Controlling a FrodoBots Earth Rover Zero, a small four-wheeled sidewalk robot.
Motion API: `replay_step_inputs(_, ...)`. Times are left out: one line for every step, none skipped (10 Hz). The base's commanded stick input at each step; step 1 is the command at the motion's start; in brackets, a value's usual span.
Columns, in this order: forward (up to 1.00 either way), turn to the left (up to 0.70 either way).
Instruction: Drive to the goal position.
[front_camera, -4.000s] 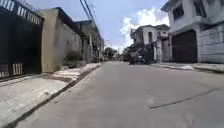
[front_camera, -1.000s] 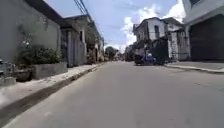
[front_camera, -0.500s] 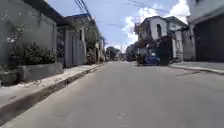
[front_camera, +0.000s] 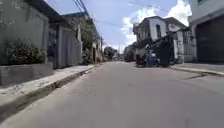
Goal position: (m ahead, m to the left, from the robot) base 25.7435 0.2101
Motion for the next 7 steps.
replay_step_inputs(1.00, 0.00)
replay_step_inputs(1.00, 0.00)
replay_step_inputs(1.00, 0.00)
replay_step_inputs(1.00, 0.00)
replay_step_inputs(1.00, 0.00)
replay_step_inputs(1.00, 0.00)
replay_step_inputs(1.00, 0.00)
